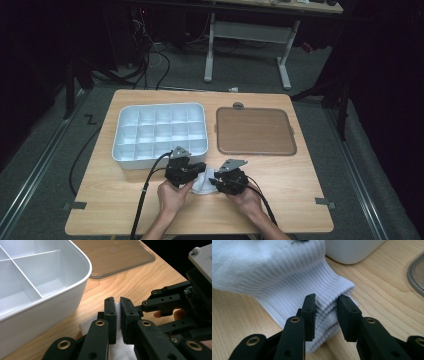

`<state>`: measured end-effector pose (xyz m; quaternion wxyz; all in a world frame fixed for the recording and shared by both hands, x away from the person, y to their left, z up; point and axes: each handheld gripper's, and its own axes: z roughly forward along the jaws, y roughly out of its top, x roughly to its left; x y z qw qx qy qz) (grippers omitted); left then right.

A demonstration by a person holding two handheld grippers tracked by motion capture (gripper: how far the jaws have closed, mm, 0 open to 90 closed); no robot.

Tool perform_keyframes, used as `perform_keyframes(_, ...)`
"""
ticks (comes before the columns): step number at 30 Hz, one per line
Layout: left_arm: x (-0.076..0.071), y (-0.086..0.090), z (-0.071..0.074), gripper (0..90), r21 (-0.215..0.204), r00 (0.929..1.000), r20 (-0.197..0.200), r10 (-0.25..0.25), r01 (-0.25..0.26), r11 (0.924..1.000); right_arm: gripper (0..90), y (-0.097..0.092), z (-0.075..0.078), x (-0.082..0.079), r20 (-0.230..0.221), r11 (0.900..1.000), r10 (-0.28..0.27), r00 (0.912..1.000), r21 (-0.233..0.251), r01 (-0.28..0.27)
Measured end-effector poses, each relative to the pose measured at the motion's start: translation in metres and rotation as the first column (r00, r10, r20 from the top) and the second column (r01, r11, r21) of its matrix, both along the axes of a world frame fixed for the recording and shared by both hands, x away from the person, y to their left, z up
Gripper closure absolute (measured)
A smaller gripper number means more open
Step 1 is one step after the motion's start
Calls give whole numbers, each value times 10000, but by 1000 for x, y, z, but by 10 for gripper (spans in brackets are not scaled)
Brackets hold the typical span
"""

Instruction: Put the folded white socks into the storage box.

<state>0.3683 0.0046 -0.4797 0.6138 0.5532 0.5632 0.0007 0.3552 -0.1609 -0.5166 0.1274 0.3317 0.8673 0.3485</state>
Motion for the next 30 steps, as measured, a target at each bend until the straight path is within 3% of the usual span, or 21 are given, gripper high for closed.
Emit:
perform_keyframes(11,10,-8,-14,847,146,9999,-147,19,-16,9999,690,4,-1,4,-128,9993,321,9994,218,-318)
perform_keyframes(20,11,-11,-22,847,737,10000,-37,13,-10,9973,665,5,2,4,-219,9987,347,9992,383,-338)
perform_keyframes(26,9,-13,-25,847,993,10000,11,-25,23,9951,642,-9,14,-7,61,9970,96,9999,764,-101)
perform_keyframes(30,9,-14,-26,847,1046,10000,35,-20,16,9945,641,-12,13,-14,-31,9979,106,9999,642,-104)
